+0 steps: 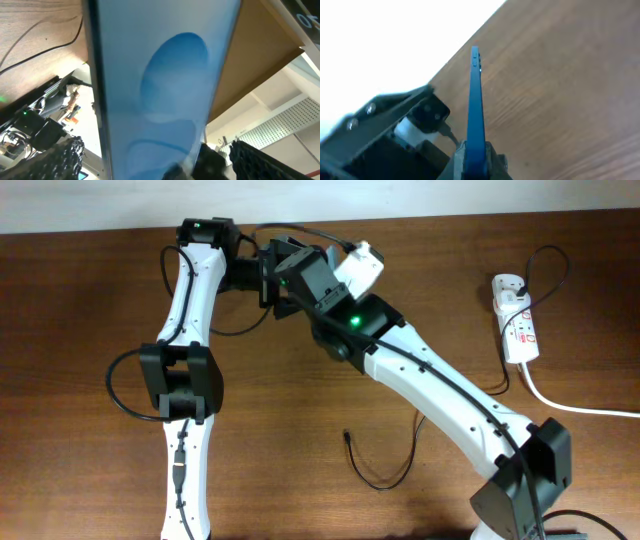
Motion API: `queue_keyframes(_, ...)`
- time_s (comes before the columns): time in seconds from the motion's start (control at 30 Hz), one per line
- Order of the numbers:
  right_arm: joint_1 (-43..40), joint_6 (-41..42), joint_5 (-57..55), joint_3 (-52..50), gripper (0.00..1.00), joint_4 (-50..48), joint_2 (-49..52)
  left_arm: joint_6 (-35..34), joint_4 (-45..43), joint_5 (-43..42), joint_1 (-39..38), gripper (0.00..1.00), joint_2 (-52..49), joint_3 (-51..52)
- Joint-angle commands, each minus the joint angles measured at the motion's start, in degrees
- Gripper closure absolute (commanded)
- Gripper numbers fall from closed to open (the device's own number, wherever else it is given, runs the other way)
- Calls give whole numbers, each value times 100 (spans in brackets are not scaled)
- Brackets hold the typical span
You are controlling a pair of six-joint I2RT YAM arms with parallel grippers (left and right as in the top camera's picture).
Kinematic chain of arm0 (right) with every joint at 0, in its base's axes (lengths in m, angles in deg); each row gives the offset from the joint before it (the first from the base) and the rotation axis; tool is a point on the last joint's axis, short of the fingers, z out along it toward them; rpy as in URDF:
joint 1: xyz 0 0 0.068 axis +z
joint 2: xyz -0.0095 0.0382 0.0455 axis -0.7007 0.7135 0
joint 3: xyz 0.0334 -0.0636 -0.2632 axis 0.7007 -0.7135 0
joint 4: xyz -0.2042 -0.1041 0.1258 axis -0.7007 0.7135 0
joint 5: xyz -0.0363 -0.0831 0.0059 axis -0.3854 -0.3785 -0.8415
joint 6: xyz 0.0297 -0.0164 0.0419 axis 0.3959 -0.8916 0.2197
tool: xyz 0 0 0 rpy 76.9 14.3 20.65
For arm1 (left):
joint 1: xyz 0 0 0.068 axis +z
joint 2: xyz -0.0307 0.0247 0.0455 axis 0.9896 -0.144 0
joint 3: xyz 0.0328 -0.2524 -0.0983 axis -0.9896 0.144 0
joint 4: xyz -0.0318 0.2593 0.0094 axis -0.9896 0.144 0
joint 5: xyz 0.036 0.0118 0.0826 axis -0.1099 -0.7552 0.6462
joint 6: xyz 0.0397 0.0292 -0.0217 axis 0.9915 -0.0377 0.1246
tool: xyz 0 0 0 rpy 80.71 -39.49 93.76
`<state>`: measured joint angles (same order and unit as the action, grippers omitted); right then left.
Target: Plug charger to phone and switch on socket
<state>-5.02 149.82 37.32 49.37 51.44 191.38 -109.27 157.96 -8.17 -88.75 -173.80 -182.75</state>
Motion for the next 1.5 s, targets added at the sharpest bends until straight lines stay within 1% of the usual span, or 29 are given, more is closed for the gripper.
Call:
queue_keyframes(0.0,-55,2061,-149,188,96,166,-468,-57,-9,-131,33,7,-17,-142)
queue_keyframes(0.07,-57,2282,-173,188,96,214,-472,-332,-7,-140,33,9,-17,-142)
queue_keyframes(0.1,-55,2815,-199,188,96,310,-472,-341,-7,-140,33,12,-17,-142)
queue_keyframes(0.13,-55,3058,-195,188,96,328,-472,-341,-7,-140,33,15,-17,-142)
queue_keyframes(0.2,-55,3368,-94,188,96,323,-472,-404,-7,-140,33,26,-17,-142)
queue_keyframes(0.23,-52,3571,133,188,96,326,-472,-516,-7,-140,33,30,-17,-142)
queue_keyframes(0.33,-52,3954,236,186,96,330,-472,-586,-7,-140,33,30,-17,-142)
queue_keyframes(0.37,-52,4247,282,186,96,328,-472,-619,-7,-140,33,33,-17,-142)
queue_keyframes(0.4,-52,4295,280,188,96,321,-472,-643,-7,-140,33,37,-17,-142)
queue_keyframes(0.47,-52,4354,278,186,96,326,-472,-664,-7,-140,33,50,-17,-142)
queue_keyframes(0.5,-52,4354,280,186,96,319,-472,-664,-7,-140,33,52,-17,-142)
queue_keyframes(0.6,-48,4393,372,186,96,269,-470,-815,-7,-140,33,54,-17,-142)
queue_keyframes(0.67,-48,4393,431,186,96,256,-470,-815,-7,-140,33,62,-17,-142)
queue_keyframes(0.7,-48,4393,433,186,96,256,-470,-815,-7,-140,33,64,-17,-142)
queue_keyframes(0.8,-48,4393,605,186,96,175,-470,-813,-4,-140,33,74,-17,-142)
queue_keyframes(1.07,-48,4391,601,186,96,173,-470,-813,-4,-140,33,85,-17,-142)
queue_keyframes(1.1,-48,4389,603,186,96,175,-470,-813,-4,-140,33,90,-17,-142)
queue_keyframes(1.13,-48,4389,603,186,96,175,-470,-813,-4,-140,33,94,-17,-142)
queue_keyframes(1.17,-48,4387,619,186,95,175,-470,-813,-4,-140,33,95,-17,-142)
queue_keyframes(1.2,-48,4387,680,186,95,173,-470,-813,-4,-142,33,100,-17,-142)
queue_keyframes(1.27,-48,4341,750,186,72,177,-470,-813,15,-142,33,100,-17,-142)
queue_keyframes(1.33,-48,4321,745,186,37,173,-470,-813,15,-142,33,100,-17,-142)
queue_keyframes(1.37,-50,4122,686,188,28,160,-470,-813,15,-140,33,100,-17,-142)
queue_keyframes(1.4,-55,3692,511,188,22,96,-472,-811,13,-140,33,100,-17,-142)
queue_keyframes(1.43,-55,3429,369,188,13,90,-487,-811,13,-140,33,100,-17,-142)
queue_keyframes(1.47,-72,2990,205,188,2,94,-562,-809,2,-138,33,100,-17,-142)
